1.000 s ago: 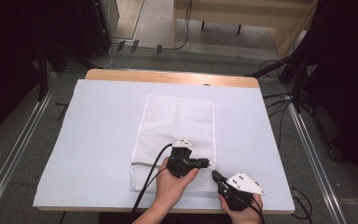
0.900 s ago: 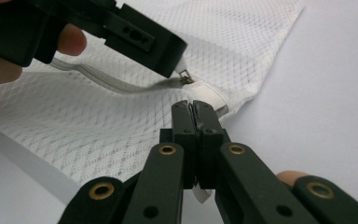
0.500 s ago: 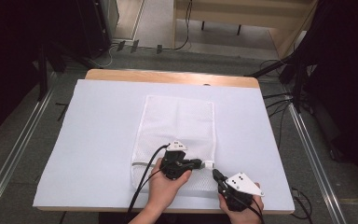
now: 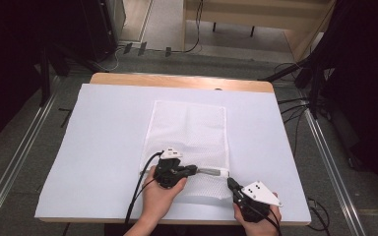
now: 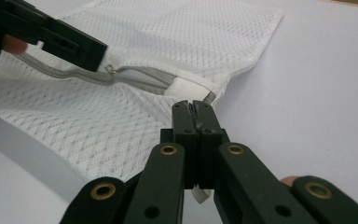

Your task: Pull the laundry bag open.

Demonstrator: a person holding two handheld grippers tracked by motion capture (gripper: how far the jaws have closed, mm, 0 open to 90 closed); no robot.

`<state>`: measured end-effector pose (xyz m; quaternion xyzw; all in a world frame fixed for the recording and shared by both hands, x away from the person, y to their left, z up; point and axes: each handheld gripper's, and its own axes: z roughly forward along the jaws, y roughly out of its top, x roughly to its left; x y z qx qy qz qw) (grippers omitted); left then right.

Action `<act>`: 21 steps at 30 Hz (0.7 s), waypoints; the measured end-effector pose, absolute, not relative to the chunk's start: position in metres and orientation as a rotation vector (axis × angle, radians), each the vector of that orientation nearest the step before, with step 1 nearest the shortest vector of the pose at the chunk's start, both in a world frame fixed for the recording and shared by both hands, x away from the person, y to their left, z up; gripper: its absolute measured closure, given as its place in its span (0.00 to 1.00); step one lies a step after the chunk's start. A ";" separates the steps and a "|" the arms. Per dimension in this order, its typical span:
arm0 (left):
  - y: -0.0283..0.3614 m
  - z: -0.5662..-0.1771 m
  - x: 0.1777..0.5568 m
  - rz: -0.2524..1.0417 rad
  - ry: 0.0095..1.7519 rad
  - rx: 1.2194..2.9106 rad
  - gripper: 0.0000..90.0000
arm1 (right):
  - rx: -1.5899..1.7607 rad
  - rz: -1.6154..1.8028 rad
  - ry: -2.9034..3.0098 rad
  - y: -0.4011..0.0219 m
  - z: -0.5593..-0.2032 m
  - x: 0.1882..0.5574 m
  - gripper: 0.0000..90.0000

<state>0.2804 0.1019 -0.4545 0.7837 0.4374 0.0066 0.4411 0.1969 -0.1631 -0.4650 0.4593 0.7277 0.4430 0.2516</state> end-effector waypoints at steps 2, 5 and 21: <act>0.113 -0.454 0.279 0.026 1.096 1.944 0.97 | 1.253 1.204 1.977 -0.163 -0.465 0.197 1.00; 0.131 -0.453 0.276 0.042 1.115 1.939 0.97 | 1.252 1.202 1.976 -0.163 -0.464 0.197 1.00; 0.232 -0.450 0.263 0.101 1.238 1.882 0.97 | 1.267 1.170 1.958 -0.170 -0.465 0.199 1.00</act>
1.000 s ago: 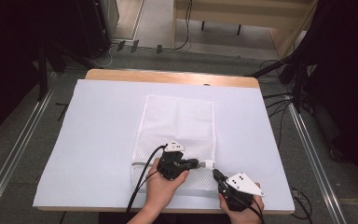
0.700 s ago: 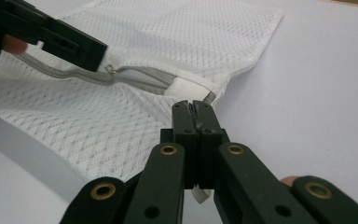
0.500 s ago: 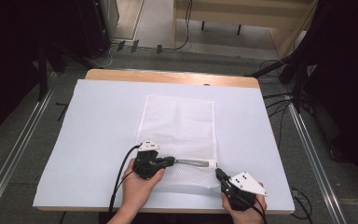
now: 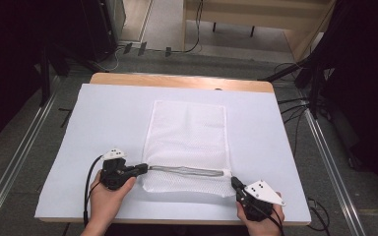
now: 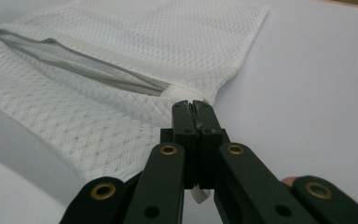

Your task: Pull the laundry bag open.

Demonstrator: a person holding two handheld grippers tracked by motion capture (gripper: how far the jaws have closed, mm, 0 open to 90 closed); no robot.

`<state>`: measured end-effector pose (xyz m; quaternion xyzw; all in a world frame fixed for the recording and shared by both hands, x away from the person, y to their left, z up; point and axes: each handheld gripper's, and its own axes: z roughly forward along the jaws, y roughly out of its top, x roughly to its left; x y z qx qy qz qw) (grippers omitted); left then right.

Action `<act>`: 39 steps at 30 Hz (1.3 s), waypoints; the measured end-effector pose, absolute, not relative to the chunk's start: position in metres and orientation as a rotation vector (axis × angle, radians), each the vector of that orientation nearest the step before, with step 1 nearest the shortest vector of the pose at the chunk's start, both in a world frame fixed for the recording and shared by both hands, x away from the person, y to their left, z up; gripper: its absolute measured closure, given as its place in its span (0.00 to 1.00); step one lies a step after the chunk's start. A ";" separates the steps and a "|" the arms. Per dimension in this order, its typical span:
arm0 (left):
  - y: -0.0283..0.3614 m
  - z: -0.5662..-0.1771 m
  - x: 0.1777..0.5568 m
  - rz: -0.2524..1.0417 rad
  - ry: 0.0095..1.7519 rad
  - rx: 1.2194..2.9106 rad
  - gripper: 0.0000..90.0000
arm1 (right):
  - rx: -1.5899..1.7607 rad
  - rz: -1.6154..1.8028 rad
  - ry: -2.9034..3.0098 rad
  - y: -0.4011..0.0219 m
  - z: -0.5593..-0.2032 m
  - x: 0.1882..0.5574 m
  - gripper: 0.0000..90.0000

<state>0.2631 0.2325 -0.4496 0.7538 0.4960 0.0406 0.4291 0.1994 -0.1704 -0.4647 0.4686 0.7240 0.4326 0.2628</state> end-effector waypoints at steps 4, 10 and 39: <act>0.239 -0.449 0.260 0.123 1.237 1.899 0.97 | 1.272 1.161 1.963 -0.171 -0.465 0.200 1.00; 0.242 -0.449 0.257 0.212 1.247 1.942 0.97 | 1.255 1.144 1.975 -0.170 -0.465 0.199 1.00; 0.266 -0.444 0.240 0.212 1.205 1.846 0.92 | 1.227 1.190 2.070 -0.169 -0.465 0.195 1.00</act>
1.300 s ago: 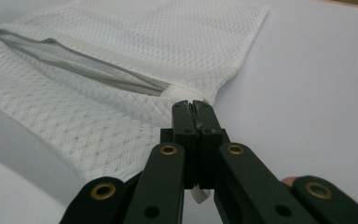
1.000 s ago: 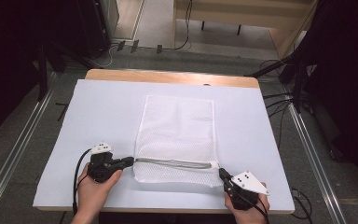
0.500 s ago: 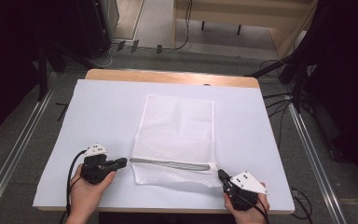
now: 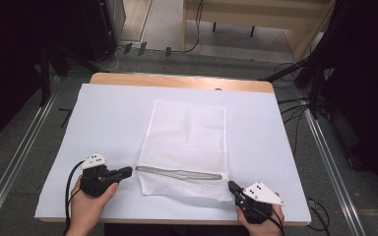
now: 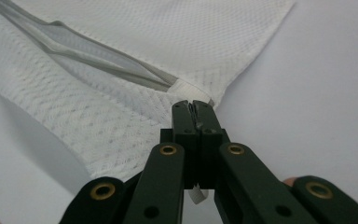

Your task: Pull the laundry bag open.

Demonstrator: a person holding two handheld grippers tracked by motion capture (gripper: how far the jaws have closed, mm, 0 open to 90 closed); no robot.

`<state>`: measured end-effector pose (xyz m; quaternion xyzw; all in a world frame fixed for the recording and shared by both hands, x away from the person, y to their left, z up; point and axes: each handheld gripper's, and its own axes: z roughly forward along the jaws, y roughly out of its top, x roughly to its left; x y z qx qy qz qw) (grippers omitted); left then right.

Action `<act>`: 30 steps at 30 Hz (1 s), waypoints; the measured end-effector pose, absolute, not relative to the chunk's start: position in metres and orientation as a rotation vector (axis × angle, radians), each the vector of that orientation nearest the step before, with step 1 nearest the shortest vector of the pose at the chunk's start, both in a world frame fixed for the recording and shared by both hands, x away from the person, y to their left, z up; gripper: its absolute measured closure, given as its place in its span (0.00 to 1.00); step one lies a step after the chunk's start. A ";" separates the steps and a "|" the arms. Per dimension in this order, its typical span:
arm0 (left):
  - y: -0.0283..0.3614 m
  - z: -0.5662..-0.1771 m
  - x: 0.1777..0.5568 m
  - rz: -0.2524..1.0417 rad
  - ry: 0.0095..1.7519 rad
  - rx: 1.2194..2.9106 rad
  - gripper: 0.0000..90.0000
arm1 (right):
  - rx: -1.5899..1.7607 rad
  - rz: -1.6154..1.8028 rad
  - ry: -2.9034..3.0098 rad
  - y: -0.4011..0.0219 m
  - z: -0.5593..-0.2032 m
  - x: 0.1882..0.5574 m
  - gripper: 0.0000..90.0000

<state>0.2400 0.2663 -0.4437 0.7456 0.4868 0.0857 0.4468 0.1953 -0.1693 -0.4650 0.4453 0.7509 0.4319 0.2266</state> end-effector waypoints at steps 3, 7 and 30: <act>0.271 -0.443 0.240 0.237 1.242 1.790 0.56 | 1.241 1.235 2.096 -0.170 -0.468 0.197 0.97; 0.283 -0.438 0.236 0.247 1.241 1.680 0.34 | 1.268 1.292 2.067 -0.176 -0.467 0.201 0.58; 0.324 -0.436 0.215 0.472 1.108 1.672 0.01 | 1.349 1.357 1.967 -0.241 -0.460 0.222 0.29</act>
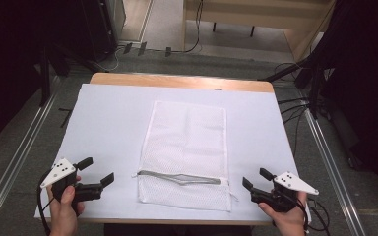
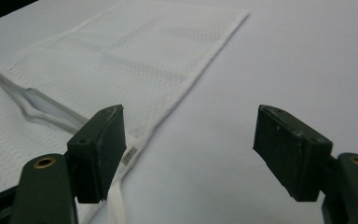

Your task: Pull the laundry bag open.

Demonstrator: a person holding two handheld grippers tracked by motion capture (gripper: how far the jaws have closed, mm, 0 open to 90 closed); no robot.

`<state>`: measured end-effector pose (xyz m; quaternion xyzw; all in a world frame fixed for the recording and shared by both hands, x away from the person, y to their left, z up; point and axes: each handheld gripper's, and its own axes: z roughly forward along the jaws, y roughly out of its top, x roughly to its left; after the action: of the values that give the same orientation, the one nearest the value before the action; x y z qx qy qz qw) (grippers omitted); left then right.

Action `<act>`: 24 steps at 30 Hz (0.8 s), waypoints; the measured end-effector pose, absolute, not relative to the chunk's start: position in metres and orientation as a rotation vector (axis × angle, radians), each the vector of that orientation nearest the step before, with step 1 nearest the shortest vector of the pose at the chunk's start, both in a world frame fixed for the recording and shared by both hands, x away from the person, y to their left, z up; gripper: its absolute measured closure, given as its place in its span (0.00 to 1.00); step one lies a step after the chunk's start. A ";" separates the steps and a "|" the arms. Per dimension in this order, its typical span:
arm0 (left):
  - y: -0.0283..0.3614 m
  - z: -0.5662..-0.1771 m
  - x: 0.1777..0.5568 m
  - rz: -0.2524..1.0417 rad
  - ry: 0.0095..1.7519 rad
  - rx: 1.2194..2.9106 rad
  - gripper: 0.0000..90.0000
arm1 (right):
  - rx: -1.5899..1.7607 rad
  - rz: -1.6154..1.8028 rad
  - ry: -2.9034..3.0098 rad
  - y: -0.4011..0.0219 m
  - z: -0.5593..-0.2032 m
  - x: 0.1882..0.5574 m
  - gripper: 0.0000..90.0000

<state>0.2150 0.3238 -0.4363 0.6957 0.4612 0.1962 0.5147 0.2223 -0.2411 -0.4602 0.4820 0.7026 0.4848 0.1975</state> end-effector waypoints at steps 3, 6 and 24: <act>0.337 -0.438 0.215 0.477 1.134 1.638 0.01 | 1.392 1.347 1.933 -0.258 -0.461 0.226 0.28; 0.344 -0.438 0.215 0.490 1.146 1.626 0.00 | 1.414 1.346 1.911 -0.269 -0.462 0.229 0.25; 0.353 -0.439 0.216 0.507 1.159 1.639 0.00 | 1.508 1.282 1.828 -0.295 -0.466 0.230 0.15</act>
<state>0.2161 0.3530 -0.4387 0.6809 0.4815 0.2105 0.5101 0.2303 -0.2946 -0.4660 0.5458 0.6615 0.4639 0.2220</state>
